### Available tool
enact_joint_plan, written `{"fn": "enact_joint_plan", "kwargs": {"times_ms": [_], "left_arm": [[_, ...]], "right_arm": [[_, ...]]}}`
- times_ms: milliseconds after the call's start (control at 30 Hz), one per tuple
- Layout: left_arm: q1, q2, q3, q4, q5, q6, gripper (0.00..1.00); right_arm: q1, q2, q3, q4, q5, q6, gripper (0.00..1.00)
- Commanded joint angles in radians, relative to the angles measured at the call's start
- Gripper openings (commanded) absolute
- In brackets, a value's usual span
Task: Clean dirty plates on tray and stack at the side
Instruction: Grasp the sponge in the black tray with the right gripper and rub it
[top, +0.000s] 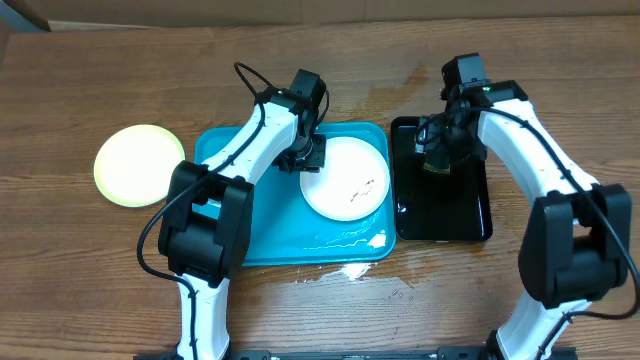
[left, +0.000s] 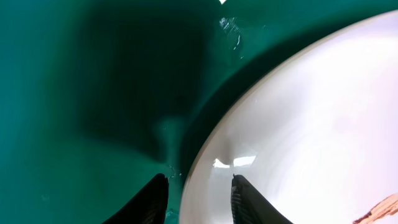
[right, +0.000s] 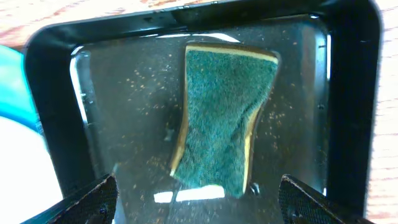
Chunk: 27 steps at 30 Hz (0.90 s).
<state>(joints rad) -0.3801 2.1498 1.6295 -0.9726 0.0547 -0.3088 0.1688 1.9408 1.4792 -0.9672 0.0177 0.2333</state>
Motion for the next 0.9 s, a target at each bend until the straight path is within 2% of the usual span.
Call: {"fn": "enact_joint_plan", "kwargs": {"times_ms": [0, 367, 567, 733, 833, 867], "left_arm": [[-0.006, -0.037, -0.008, -0.009, -0.014, -0.01, 0.36], [-0.006, -0.037, -0.018, -0.014, -0.014, -0.01, 0.36], [-0.006, -0.037, -0.018, -0.014, -0.014, -0.01, 0.36], [-0.006, -0.037, -0.018, -0.014, -0.014, -0.01, 0.37], [-0.006, -0.037, -0.018, -0.013, -0.014, -0.01, 0.37], [-0.006, -0.037, -0.018, -0.014, -0.014, -0.01, 0.37]], "right_arm": [[-0.005, 0.034, 0.012, 0.013, 0.03, 0.006, 0.83], [-0.007, 0.098, 0.012, 0.038, 0.071, 0.006, 0.81], [-0.007, 0.113, -0.006, 0.065, 0.072, 0.006, 0.69], [-0.007, 0.13, -0.026, 0.092, 0.072, 0.006, 0.65], [-0.007, 0.128, -0.022, 0.095, 0.071, 0.006, 0.56], [-0.007, 0.126, -0.014, 0.089, 0.071, 0.006, 0.51]]}}
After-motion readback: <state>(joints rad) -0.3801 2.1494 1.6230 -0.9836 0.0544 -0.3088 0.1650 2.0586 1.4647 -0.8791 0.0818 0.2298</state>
